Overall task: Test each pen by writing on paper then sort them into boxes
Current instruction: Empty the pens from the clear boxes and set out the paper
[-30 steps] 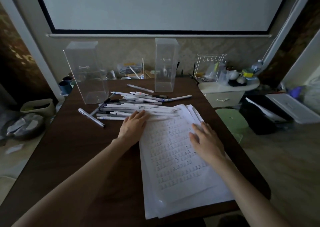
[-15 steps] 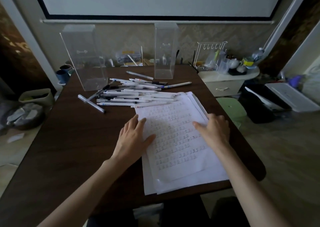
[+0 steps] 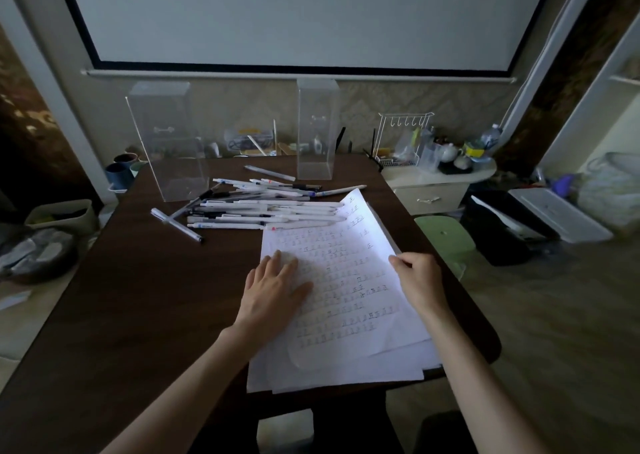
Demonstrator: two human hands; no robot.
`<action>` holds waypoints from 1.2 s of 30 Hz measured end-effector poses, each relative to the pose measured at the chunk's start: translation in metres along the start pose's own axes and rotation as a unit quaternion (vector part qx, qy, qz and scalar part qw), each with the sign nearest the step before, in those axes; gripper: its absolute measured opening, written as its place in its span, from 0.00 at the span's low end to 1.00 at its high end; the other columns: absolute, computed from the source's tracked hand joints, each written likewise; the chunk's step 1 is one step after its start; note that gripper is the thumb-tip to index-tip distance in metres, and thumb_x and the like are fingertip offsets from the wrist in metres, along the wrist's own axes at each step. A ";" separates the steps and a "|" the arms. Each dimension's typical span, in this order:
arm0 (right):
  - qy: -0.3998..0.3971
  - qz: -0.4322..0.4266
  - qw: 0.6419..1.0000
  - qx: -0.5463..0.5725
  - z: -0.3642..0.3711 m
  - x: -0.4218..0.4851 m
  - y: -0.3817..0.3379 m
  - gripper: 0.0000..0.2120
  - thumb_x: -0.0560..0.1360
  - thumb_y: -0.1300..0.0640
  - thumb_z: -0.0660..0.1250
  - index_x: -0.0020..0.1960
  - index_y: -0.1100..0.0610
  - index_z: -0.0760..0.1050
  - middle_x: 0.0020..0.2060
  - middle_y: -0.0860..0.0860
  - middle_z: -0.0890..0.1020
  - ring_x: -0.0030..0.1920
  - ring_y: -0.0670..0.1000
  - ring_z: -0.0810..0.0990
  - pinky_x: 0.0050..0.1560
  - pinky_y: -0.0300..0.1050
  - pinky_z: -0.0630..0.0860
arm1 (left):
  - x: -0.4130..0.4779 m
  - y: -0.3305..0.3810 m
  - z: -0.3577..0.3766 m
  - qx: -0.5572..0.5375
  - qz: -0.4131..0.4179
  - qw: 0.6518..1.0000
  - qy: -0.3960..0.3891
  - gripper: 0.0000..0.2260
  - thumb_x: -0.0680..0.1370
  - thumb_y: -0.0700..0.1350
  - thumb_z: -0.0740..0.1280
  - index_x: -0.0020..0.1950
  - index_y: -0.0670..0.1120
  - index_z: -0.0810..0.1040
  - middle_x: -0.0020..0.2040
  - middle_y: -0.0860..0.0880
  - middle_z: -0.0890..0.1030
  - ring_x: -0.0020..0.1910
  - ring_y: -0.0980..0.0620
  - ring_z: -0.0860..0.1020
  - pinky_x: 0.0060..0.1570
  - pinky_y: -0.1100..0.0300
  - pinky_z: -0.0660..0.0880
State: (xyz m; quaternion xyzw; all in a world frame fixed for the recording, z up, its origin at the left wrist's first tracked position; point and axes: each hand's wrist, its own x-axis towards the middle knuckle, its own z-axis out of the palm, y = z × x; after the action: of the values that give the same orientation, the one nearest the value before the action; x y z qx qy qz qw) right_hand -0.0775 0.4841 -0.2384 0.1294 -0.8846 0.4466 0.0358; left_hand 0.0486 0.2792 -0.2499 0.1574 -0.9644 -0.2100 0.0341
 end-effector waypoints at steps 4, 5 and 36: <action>0.023 -0.039 0.999 -0.021 -0.011 0.001 0.003 0.24 0.77 0.65 0.62 0.29 0.53 0.52 0.24 0.47 0.54 0.29 0.47 0.53 0.32 0.44 0.51 | -0.003 -0.001 0.002 0.041 -0.007 0.999 -0.006 0.27 0.80 0.60 0.47 0.77 0.52 0.49 0.77 0.45 0.45 0.75 0.47 0.44 0.72 0.51 0.43; 0.021 -0.041 0.999 -0.026 -0.015 0.002 0.004 0.24 0.77 0.65 0.61 0.30 0.53 0.52 0.25 0.48 0.55 0.30 0.47 0.53 0.32 0.44 0.51 | -0.003 -0.001 0.003 0.045 -0.015 0.999 -0.011 0.27 0.80 0.60 0.47 0.77 0.52 0.48 0.77 0.45 0.44 0.75 0.46 0.43 0.72 0.51 0.43; -0.108 0.143 0.962 0.206 -0.015 0.004 -0.020 0.14 0.69 0.74 0.64 0.48 0.58 0.74 0.45 0.57 0.82 0.43 0.55 0.79 0.44 0.45 0.73 | 0.020 0.011 -0.010 -0.209 -0.113 0.971 0.033 0.21 0.77 0.48 0.66 0.68 0.44 0.69 0.66 0.44 0.68 0.65 0.45 0.67 0.62 0.50 0.69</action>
State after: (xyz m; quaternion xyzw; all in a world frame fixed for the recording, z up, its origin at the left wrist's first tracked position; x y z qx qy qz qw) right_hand -0.0769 0.4838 -0.2131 0.0534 -0.7817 0.6027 -0.1514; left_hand 0.0272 0.2787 -0.2365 0.2618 -0.8734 -0.4037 0.0744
